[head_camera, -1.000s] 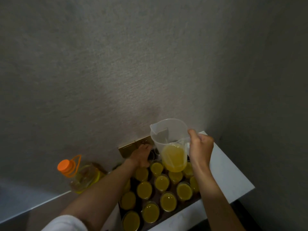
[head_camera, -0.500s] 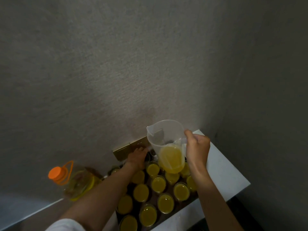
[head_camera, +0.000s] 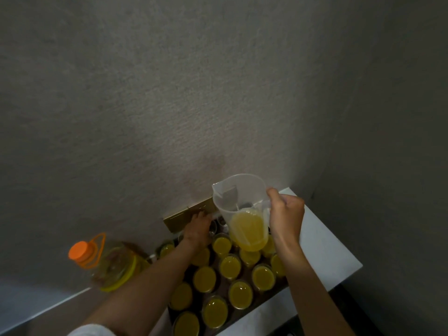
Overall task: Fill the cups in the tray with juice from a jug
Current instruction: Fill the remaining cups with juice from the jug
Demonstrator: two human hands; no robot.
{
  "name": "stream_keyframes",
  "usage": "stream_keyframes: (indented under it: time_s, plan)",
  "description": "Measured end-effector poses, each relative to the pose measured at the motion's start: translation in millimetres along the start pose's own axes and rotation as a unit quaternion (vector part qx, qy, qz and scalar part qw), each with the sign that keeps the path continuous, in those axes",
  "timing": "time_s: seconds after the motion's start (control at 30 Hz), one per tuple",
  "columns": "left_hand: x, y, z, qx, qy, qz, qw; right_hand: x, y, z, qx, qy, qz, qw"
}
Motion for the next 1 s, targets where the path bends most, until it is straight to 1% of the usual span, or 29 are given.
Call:
stream_keyframes:
  time_s: [0.23,0.33,0.47,0.6,0.7,0.8,0.87,1.0]
  plan:
    - [6,2,14,0.087,0.064,-0.014,0.994,1,1,-6,-0.002,-0.012,0.003,1.0]
    - [11,-1,19,0.132,0.096,0.005,0.987,4,0,-9,-0.007,-0.025,0.005,1.0]
    - [38,1,38,0.227,0.138,0.034,0.964,10,-4,-14,-0.009,-0.031,0.011,0.999]
    - [67,-3,54,0.285,0.181,0.05,0.94,18,-7,-17,-0.015,-0.037,0.013,0.999]
    - [87,-9,63,0.349,0.207,0.071,0.911,23,-9,-20,-0.015,-0.042,0.016,0.999]
    - [108,-16,75,0.405,0.254,0.113,0.871,29,-9,-24,-0.012,-0.053,0.02,0.998]
    - [122,-21,80,0.453,0.273,0.138,0.838,32,-9,-27,-0.009,-0.058,0.024,0.998]
    - [147,-25,84,0.553,0.309,0.173,0.754,37,-11,-37,-0.003,-0.072,0.031,0.997]
Point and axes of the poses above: each hand's wrist, its own x-axis away from the middle knuckle, its own z-axis out of the back of the hand, y = z × x, the point moved 5 cm from there along -x, towards the middle knuckle, and after that the axes turned 10 degrees about -x, right-handed, at the moved point
